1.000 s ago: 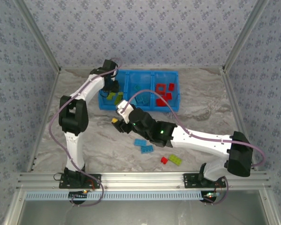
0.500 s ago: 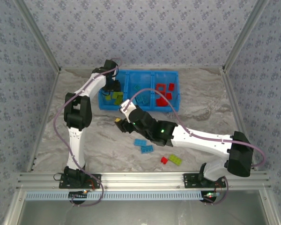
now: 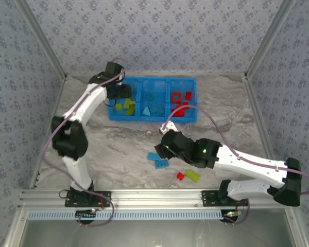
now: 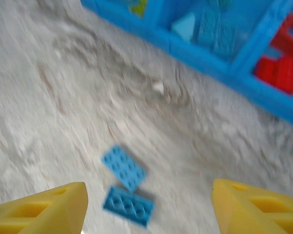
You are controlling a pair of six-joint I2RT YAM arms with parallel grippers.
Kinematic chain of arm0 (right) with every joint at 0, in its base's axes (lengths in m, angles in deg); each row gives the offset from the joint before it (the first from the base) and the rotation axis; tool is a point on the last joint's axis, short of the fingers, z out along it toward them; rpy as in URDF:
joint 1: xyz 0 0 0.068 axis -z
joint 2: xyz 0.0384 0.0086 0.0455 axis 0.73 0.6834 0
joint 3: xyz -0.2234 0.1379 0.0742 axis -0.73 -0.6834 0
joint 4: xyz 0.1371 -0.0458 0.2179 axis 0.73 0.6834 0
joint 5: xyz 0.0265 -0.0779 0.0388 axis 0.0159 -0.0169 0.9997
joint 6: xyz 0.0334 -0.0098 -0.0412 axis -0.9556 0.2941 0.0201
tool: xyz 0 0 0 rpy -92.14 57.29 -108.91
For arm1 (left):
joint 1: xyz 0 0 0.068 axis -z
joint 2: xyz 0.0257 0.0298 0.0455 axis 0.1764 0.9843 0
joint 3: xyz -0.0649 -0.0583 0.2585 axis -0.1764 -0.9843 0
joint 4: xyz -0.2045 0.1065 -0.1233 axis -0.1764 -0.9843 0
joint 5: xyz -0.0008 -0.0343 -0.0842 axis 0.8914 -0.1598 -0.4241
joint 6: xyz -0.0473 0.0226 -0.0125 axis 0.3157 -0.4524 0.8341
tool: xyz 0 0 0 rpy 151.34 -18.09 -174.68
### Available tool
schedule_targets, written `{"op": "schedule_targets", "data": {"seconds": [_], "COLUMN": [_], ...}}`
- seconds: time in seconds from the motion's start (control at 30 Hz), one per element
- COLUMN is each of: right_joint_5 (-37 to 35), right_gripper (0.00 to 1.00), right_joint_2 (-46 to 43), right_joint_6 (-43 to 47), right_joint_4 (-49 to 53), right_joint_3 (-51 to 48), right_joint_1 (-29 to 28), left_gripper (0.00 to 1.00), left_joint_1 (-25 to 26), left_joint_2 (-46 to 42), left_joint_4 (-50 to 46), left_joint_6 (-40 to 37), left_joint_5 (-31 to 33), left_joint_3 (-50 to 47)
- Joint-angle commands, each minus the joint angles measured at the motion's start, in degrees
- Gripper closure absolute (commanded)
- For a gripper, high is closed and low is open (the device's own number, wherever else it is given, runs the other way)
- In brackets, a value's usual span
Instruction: Sort the legos into containers by color
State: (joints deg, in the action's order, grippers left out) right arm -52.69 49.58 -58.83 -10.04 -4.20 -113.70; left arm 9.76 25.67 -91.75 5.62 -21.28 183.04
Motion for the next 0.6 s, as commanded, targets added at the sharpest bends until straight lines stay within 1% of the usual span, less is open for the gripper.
{"op": "schedule_targets", "data": {"seconds": [0.0, 0.07, 0.17, 0.23, 0.27, 0.37, 0.43, 0.5, 0.57], "right_joint_5": [3.71, 6.11, 8.72, 10.62, 11.47, 14.61, 15.52, 16.4, 16.51], "right_gripper": [0.31, 0.31, 0.31, 0.31, 0.31, 0.3, 0.31, 0.31, 0.31], "right_joint_2": [-0.78, -0.56, 0.45, 1.63, 2.4, 5.04, 6.72, 8.63, 10.66], "right_joint_6": [-6.54, -7.23, -7.93, -8.05, -8.25, -8.58, -8.58, -8.18, -7.76], "right_joint_4": [10.87, 11.54, 13.23, 14.36, 14.74, 14.47, 13.62, 12.36, 11.53], "right_joint_3": [-1.97, -3.01, -4.58, -5.28, -5.73, -7.38, -8.51, -9.5, -10.03], "right_joint_1": [-0.62, -0.7, -0.42, 0.16, 0.42, 1.44, 1.51, 1.7, 1.73], "left_gripper": [0.37, 0.36, 0.34, 0.33, 0.33, 0.33, 0.32, 0.32, 0.31], "left_joint_1": [5.77, 10.26, 18.81, 22.89, 24.16, 24.87, 24.86, 25.43, 26.78], "left_joint_2": [-14.83, -22.77, -34.45, -41.49, -44.67, -53.07, -57.64, -61.24, -63.49], "left_joint_4": [0.34, 0.55, -1.1, -1.3, -1.27, -1.49, -1.25, 0.07, 1.75], "left_joint_6": [3.25, 4.19, 6.69, 8.82, 9.49, 11.15, 13.53, 16.55, 18.93], "left_joint_5": [-2.29, -4.36, -5.19, -8.02, -11.1, -22.47, -27.73, -31.28, -31.94], "left_joint_3": [-7.37, -13.57, -21.46, -26.57, -29.43, -37.85, -42.38, -45.41, -46.7]}}
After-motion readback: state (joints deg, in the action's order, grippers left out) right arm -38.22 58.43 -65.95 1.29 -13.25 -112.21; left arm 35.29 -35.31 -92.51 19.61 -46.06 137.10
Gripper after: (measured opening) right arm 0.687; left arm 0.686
